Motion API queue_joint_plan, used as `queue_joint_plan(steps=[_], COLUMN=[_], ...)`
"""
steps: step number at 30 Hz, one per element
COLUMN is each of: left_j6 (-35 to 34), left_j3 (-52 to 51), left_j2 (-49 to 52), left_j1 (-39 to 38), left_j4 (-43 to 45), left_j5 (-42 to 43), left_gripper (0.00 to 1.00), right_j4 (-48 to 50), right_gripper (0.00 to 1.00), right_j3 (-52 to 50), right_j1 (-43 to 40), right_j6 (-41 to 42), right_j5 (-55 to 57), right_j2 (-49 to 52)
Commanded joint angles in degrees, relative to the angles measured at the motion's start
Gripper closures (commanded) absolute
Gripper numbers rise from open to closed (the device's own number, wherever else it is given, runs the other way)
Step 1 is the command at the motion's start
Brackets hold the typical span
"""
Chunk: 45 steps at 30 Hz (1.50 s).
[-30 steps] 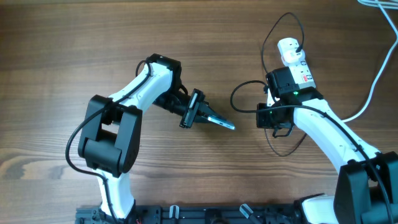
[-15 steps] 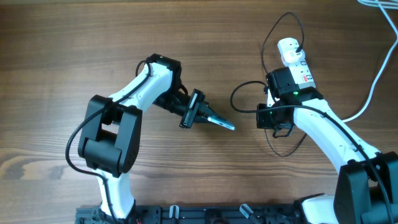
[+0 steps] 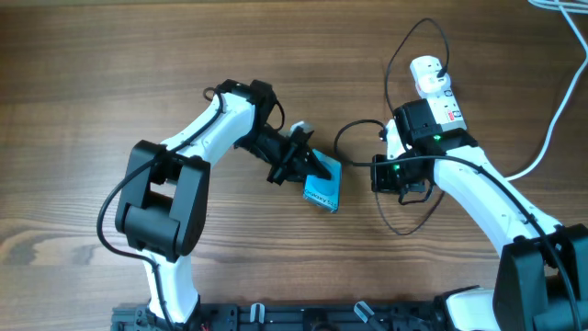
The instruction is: Plug charger to phone and switch on socket
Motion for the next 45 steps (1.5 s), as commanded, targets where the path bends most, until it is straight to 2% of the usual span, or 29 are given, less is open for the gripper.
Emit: queue_joint_plan(steps=[1, 3, 6, 9, 12, 15, 21, 24, 30, 34, 39, 41, 45], left_j6=[1.18, 1.16, 1.20, 7.76, 9.40, 12.39, 24.35, 26.69, 26.67, 25.66, 16.68, 10.29, 1.90], left_j3=[0.33, 0.33, 0.33, 0.33, 0.33, 0.33, 0.11, -0.79, -5.22, -10.29, -16.59, -18.36, -18.91], left_j2=[-1.90, -1.90, -1.90, -2.34, -4.33, -7.28, -16.33, -20.59, -24.79, -24.79, -24.79, -24.79, -24.79], left_j1=[-0.15, -0.15, 0.15, 1.49, 3.32, 4.48, 7.63, 8.79, 8.81, 8.81, 8.31, 6.16, 0.50], left_j4=[2.78, 6.62, 7.54, 7.34, 6.25, 2.97, -10.40, -13.75, -12.94, -8.41, 2.01, 8.07, 15.32], left_j5=[-4.07, -4.04, -3.67, 2.80, 4.37, 4.13, 4.15, 4.15, 4.15, 4.83, 5.90, 5.88, 5.46], left_gripper=[0.96, 0.96, 0.96, 0.96, 0.96, 0.96, 0.96, 0.96, 0.96, 0.96, 0.96, 0.96, 0.96], right_j4=[-0.04, -0.04, -0.02, -0.04, -0.46, -0.42, 0.63, 0.66, 1.55, 3.39, 5.97, 6.71, 8.02], right_gripper=[0.96, 0.96, 0.96, 0.96, 0.96, 0.96, 0.96, 0.96, 0.96, 0.95, 0.96, 0.96, 0.96], right_j3=[0.00, 0.00, 0.00, 0.00, 0.00, 0.00, 0.00, 0.00, 0.00, 0.00, 0.00, 0.00, 0.00], right_j1=[0.31, 0.76, 1.38, 2.40, 4.59, 7.54, 15.23, 18.62, 27.52, 33.53, 40.26, 44.02, 49.79], right_j6=[-3.41, -3.39, -3.37, -5.20, -5.49, -4.66, 0.31, 2.64, 9.66, 14.45, 20.96, 22.77, 26.69], right_j5=[-8.72, -11.02, -14.14, -18.53, -19.34, -19.34, -19.30, -19.06, -16.61, -14.86, -12.55, -11.69, -8.22], right_j2=[0.74, 0.74, 0.74, 0.74, 0.57, -0.26, -5.64, -8.72, -14.56, -18.99, -21.55, -21.40, -21.40])
